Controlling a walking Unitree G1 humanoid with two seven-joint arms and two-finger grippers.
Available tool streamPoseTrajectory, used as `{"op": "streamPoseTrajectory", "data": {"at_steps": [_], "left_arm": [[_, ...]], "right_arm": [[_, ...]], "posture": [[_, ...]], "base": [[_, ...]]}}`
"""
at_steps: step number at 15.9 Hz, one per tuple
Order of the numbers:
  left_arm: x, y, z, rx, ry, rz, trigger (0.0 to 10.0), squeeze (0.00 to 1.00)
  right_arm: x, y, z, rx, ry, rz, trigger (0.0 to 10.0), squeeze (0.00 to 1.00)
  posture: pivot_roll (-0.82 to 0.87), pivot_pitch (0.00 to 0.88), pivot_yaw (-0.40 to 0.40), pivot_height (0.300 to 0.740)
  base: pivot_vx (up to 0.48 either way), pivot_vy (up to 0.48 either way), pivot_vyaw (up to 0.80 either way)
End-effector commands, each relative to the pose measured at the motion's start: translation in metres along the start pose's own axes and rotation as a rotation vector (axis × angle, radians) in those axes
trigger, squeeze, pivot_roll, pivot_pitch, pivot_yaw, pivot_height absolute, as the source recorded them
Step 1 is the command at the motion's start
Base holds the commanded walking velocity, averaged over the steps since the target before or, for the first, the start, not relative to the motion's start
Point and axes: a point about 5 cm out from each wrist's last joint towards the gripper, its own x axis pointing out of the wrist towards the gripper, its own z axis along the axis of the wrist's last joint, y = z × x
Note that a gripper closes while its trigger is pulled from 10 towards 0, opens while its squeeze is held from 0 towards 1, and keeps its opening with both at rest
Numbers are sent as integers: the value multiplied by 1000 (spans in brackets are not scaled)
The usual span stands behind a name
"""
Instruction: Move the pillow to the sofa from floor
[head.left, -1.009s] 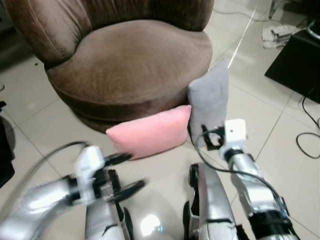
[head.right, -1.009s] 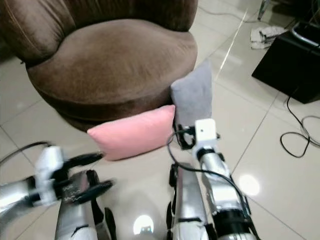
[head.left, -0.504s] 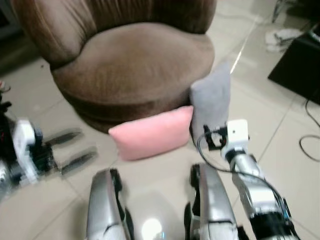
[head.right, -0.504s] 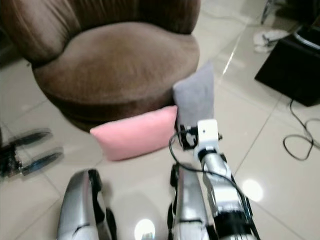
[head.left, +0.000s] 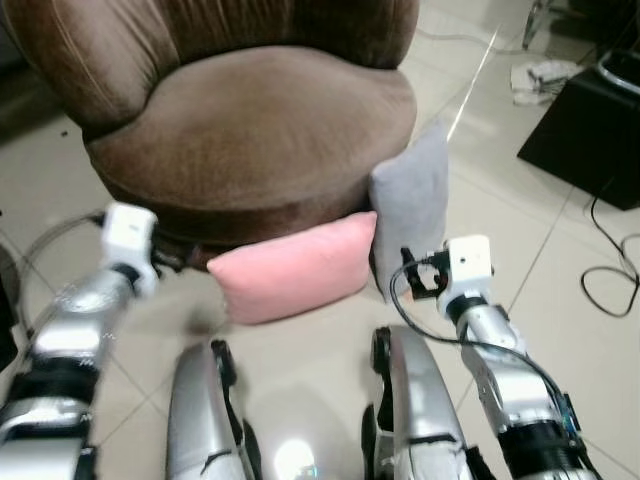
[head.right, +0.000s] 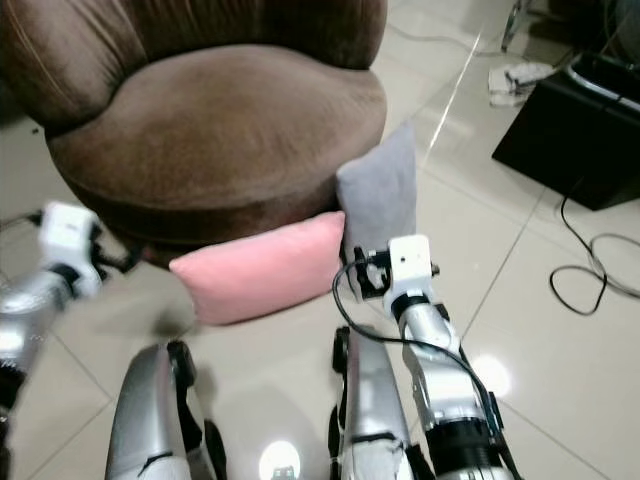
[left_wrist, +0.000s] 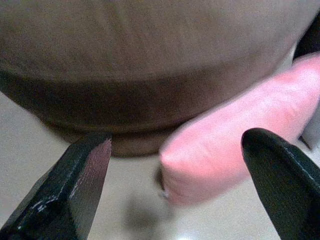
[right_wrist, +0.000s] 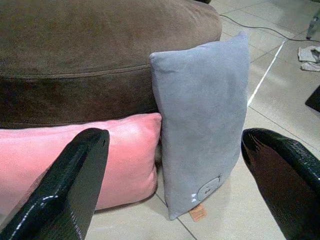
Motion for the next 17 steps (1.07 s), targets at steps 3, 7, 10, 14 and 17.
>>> {"op": "streamPoseTrajectory", "data": {"at_steps": [3,7,10,14,17], "left_arm": [[10,-18,-27,35,107,-1,10000,1000],[13,-12,-22,139,28,107,10000,1000],[14,-10,-9,133,-74,116,10000,1000],[19,-25,-10,89,-85,55,10000,1000],[18,-17,-1,74,-157,144,10000,1000]], "right_arm": [[-12,-1,-2,-66,18,49,10000,0],[-34,3,9,-63,-19,137,10000,0],[-44,11,14,-72,-37,232,10000,0],[-62,19,27,-93,-39,300,10000,0],[-80,18,40,-97,-48,307,10000,0]], "posture": [[-51,260,-56,492],[-107,375,-66,492],[-123,417,-78,492],[-183,470,-82,492],[-242,496,-103,492]], "base": [[0,0,0],[0,0,0],[0,0,0],[0,0,0],[0,0,0]]}}
